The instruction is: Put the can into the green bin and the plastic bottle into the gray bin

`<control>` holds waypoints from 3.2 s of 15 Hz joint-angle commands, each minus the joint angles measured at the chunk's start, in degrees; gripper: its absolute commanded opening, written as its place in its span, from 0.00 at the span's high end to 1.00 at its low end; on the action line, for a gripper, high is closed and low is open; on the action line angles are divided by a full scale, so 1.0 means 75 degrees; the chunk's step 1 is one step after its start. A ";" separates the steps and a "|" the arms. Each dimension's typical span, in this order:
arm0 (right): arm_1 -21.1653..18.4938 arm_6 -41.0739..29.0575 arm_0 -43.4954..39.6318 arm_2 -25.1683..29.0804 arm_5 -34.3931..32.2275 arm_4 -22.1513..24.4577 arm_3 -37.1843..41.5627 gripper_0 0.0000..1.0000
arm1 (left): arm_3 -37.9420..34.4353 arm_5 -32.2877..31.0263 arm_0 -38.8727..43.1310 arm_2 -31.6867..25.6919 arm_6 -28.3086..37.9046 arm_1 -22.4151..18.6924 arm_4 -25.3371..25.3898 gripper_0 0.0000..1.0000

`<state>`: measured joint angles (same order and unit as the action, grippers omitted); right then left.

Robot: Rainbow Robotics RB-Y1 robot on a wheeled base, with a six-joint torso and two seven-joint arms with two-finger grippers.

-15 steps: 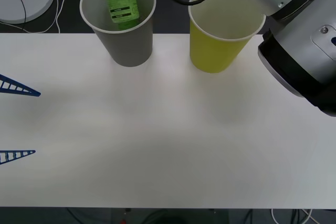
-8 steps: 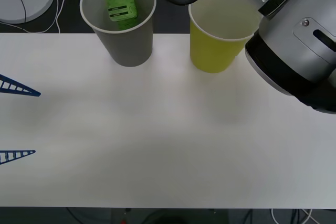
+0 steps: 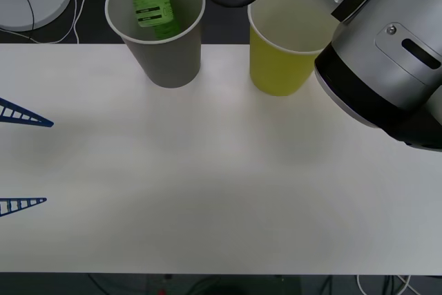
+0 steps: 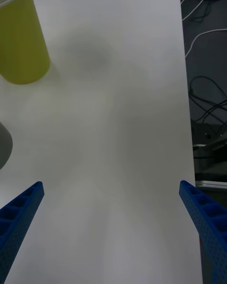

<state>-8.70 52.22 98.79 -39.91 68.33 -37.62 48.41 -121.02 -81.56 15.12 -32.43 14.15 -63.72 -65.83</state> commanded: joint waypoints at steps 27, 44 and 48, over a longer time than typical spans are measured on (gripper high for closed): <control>-0.0422 0.0057 -0.0703 -0.0081 0.0287 -0.0047 0.1678 0.00 | 0.0000 0.0000 0.0000 0.0000 0.0000 0.0000 0.0000 0.00; -0.1946 -0.0084 -0.2543 -0.0093 0.0569 -0.0070 0.5146 0.00 | 0.0000 0.0000 0.0000 0.0000 0.0000 0.0000 0.0000 0.00; -0.2297 -0.0037 -0.2871 -0.0081 0.0756 -0.0070 0.5685 0.00 | 0.0000 0.0000 0.0000 0.0000 0.0000 0.0000 0.0000 0.00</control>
<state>-25.47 51.75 77.56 -40.58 73.49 -38.14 90.26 -121.03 -81.56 15.12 -32.43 14.15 -63.72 -65.83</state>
